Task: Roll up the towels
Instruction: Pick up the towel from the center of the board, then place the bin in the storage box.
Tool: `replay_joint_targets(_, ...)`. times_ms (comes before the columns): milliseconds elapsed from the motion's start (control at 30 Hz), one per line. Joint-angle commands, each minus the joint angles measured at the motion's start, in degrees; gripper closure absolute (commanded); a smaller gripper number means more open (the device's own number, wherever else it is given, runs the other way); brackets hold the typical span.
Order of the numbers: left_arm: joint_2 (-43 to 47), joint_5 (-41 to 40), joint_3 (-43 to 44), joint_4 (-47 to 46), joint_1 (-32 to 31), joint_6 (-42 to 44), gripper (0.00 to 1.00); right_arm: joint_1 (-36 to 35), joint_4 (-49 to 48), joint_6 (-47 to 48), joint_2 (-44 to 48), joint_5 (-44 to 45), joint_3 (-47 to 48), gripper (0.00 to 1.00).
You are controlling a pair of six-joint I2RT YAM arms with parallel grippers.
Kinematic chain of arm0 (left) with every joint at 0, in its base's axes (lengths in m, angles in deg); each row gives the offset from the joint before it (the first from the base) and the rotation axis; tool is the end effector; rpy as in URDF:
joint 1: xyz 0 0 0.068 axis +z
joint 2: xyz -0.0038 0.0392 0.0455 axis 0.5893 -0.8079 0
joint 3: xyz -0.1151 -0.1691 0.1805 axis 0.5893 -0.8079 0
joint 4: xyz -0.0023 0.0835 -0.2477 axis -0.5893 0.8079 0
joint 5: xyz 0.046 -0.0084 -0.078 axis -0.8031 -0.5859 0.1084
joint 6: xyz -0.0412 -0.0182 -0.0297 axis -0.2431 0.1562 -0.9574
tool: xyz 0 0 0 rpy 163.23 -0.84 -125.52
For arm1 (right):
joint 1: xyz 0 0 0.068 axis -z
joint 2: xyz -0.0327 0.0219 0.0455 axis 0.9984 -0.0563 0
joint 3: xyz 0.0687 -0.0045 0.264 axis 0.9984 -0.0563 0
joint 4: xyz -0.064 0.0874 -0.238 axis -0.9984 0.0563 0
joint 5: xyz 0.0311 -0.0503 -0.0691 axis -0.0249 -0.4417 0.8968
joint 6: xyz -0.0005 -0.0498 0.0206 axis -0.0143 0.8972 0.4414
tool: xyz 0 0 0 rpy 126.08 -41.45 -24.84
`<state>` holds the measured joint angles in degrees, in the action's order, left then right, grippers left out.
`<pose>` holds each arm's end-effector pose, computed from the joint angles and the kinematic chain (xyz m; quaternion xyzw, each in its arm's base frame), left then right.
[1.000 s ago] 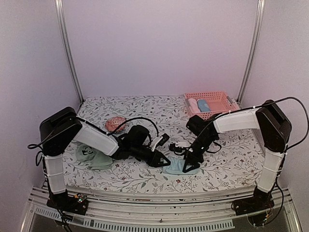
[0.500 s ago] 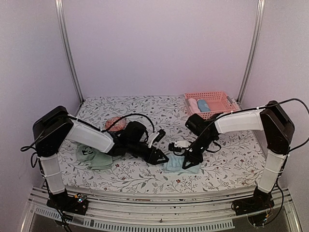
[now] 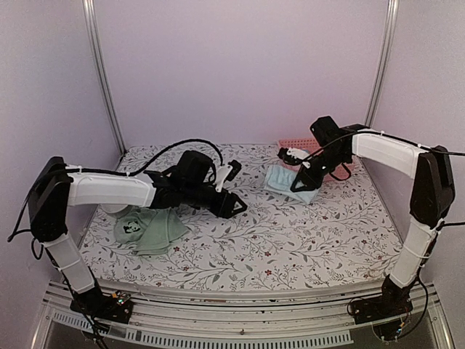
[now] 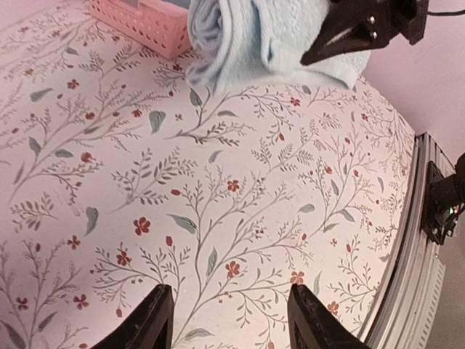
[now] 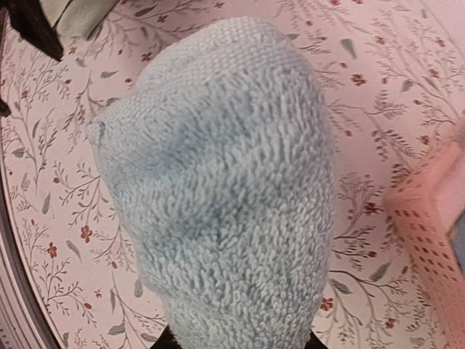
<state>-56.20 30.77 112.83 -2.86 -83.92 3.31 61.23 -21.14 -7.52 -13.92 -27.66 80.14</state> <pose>0.2501 -0.2897 0.2124 0.3011 0.8354 -0.3343 0.3157 0.3341 0.1756 0.2529 -0.5318 0.7975 0.1825 0.2191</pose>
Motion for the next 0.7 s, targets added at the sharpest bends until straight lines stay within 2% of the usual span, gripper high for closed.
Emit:
replay_joint_targets(0,0.4,-9.6,6.3,8.8,0.8,3.0,0.44,4.3,-0.4,-5.0,-1.5,10.5,9.8,0.87)
replay_joint_targets(133,1.5,-13.9,7.2,8.8,1.9,4.0,0.42,9.4,-1.1,-9.5,-6.2,16.5,18.8,0.88)
replay_joint_targets(333,-0.6,-12.5,10.8,11.9,4.1,5.2,0.42,15.8,-4.2,-15.2,-13.7,23.3,27.5,0.89)
replay_joint_targets(533,-2.5,-12.1,12.9,13.6,4.8,5.3,0.42,18.1,-4.9,-19.7,-22.6,29.3,34.4,0.89)
replay_joint_targets(667,-3.5,-11.9,13.0,13.8,5.8,4.2,0.42,18.4,-4.9,-20.8,-27.7,29.9,39.4,0.9)
